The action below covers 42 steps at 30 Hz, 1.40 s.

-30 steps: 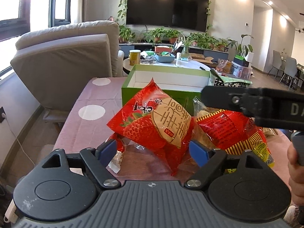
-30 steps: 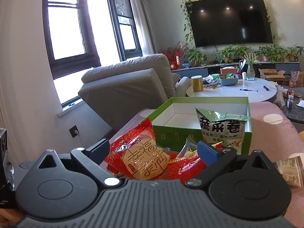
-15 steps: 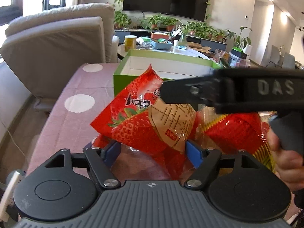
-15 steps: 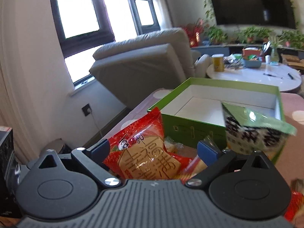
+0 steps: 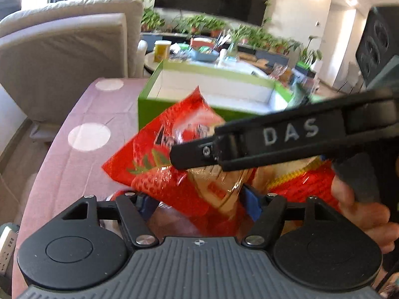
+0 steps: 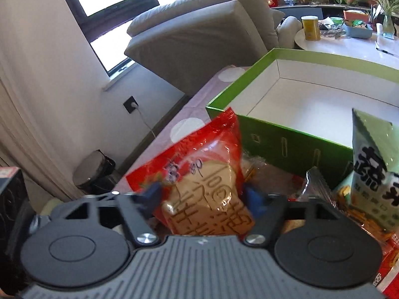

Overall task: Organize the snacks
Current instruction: 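Grasp the red strawberry-print bag with the right gripper and lift it, then lower the red bag into the green box and open the right gripper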

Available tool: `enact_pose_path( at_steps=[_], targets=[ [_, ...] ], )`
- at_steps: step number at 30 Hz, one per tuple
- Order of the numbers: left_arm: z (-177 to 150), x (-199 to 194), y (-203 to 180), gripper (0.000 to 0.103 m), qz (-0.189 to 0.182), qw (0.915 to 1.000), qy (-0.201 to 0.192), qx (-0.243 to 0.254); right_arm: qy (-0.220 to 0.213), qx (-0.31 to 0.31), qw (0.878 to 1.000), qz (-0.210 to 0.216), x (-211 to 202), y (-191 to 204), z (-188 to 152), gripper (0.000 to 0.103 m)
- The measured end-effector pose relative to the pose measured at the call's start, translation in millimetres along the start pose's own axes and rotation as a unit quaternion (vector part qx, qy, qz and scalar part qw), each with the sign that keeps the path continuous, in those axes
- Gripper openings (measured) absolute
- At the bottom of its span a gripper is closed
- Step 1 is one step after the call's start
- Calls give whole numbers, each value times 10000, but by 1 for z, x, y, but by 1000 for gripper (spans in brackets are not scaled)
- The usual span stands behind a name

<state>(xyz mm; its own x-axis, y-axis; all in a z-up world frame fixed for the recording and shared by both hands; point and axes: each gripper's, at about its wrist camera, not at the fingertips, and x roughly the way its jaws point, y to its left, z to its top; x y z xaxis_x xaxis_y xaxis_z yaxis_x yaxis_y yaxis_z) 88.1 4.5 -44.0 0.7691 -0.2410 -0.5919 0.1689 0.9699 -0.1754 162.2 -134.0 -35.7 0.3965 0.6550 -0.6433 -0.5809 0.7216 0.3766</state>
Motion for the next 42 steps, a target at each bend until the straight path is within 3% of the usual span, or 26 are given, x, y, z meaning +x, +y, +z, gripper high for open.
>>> enact_pose_path(
  at_steps=[4, 9, 16, 24, 35, 42],
  targets=[
    [14, -26, -8, 66, -124, 9990, -386, 193, -258, 174, 9995, 68, -21, 4, 1, 77],
    [41, -51, -32, 66, -98, 9933, -891, 730, -936, 213, 9954, 62, -58, 16, 11, 76],
    [93, -44, -51, 66, -211, 9844, -1157, 1310, -1759, 463, 9830, -252, -86, 15, 42, 76],
    [122, -4, -49, 66, -228, 9818, -842, 1686, -2140, 1408, 9654, -492, -65, -17, 72, 77],
    [131, 68, -14, 66, -171, 9799, -220, 1974, -1887, 2408, 9498, -660, -13, -45, 84, 77],
    [131, 103, 3, 66, -39, 9765, 42, 2153, -1605, 2471, 9520, -829, 9, -51, 83, 76]
  ],
)
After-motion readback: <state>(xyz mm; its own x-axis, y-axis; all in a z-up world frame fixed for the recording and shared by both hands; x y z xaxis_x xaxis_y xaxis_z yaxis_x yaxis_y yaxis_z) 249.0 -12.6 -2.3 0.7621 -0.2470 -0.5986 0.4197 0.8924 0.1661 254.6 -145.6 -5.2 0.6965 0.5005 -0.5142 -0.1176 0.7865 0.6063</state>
